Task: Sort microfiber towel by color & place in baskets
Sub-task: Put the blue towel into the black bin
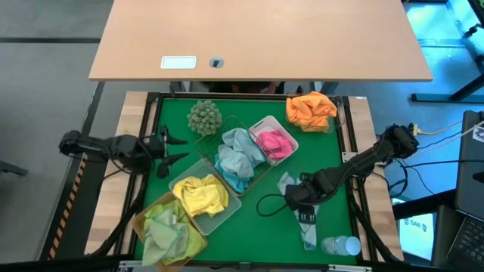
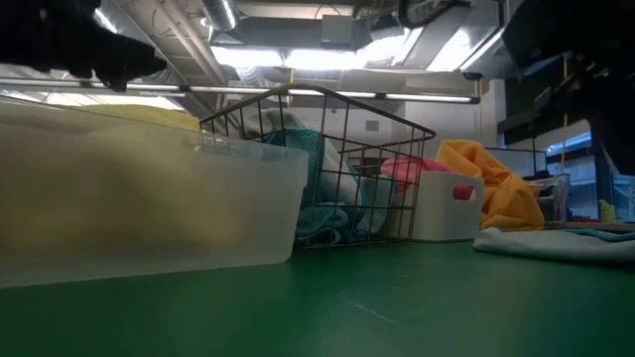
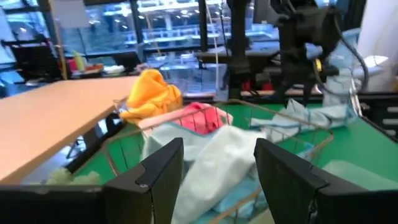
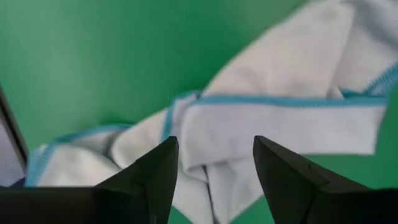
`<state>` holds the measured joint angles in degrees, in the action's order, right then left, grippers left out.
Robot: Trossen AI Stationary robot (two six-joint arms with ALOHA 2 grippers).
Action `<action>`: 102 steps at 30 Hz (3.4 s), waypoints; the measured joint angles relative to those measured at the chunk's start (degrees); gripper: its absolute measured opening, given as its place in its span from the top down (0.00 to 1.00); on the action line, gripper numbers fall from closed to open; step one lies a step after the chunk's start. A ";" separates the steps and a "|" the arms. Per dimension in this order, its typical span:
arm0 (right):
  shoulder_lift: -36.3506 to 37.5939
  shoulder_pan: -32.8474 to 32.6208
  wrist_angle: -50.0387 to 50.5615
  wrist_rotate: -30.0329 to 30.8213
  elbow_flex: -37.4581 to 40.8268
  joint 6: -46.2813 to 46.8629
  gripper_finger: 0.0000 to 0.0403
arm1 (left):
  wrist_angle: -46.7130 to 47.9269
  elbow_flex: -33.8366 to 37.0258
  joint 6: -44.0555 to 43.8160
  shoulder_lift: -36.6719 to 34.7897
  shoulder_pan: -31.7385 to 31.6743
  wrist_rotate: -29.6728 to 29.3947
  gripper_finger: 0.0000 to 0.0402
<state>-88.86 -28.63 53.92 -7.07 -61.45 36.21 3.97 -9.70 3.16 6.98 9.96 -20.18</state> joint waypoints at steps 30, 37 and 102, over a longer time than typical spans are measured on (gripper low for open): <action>-7.02 -1.35 -0.45 -4.08 1.86 -8.97 0.49 | -10.73 9.28 -2.76 0.04 -20.20 22.94 0.52; -10.75 -1.34 -4.35 -4.50 4.98 -9.53 0.49 | -10.71 9.28 -2.89 0.04 -20.20 25.41 0.52; -11.61 36.56 -2.58 6.99 -36.98 -56.41 0.81 | -10.49 9.28 -2.54 0.07 -20.16 25.17 0.52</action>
<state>-100.47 7.92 51.33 -0.08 -98.43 -20.21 -6.52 -0.43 0.62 7.05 -10.20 4.99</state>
